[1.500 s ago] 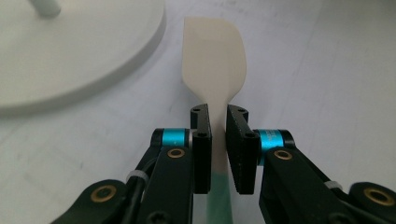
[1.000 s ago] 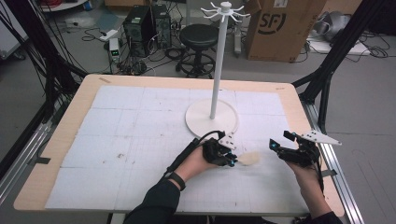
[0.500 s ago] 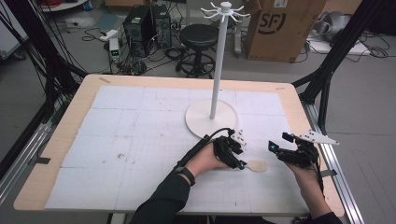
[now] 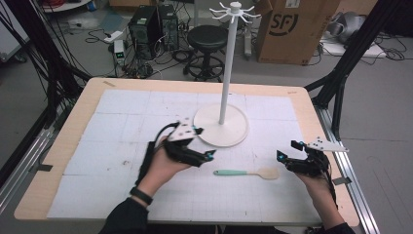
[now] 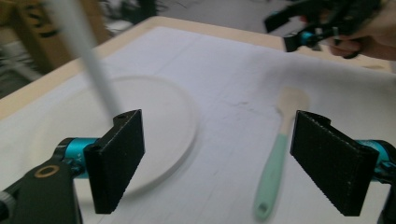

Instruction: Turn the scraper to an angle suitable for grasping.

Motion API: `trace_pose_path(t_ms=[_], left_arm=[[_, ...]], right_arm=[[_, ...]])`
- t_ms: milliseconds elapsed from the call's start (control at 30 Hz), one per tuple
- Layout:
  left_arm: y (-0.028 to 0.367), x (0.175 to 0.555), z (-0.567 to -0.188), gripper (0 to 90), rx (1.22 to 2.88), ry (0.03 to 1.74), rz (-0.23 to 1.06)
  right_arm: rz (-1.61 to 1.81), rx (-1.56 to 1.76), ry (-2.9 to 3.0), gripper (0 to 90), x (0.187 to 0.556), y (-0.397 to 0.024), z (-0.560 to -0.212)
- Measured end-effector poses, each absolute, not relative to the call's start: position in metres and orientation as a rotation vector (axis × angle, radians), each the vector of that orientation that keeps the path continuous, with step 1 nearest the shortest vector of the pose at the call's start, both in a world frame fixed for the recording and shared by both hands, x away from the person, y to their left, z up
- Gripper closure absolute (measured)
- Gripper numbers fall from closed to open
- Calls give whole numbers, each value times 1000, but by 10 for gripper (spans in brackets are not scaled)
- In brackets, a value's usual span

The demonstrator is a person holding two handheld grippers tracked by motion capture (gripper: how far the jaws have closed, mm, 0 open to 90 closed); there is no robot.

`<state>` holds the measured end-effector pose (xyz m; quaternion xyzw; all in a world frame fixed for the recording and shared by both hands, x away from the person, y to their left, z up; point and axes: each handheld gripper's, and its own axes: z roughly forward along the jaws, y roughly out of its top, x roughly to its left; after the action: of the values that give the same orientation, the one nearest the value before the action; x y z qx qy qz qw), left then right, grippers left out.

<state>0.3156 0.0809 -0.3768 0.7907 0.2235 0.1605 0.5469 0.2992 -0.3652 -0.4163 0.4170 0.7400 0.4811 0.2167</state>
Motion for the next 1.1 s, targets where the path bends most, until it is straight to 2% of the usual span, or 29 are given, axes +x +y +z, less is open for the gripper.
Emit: trace_pose_path(t_ms=[200,300,433,1100], left_arm=[[162,300,-399,185,1752,706,478],[188,299,-400,191,1712,768,559],[210,300,-403,195,1667,830,600],[208,304,-411,214,1712,820,629]], right_arm=[[1320,1118,2074,215,296,-360,-416],[1327,1119,2075,214,296,-359,-417],[1330,1126,2071,214,297,-360,-417],[1336,1133,2077,212,299,-362,-419]])
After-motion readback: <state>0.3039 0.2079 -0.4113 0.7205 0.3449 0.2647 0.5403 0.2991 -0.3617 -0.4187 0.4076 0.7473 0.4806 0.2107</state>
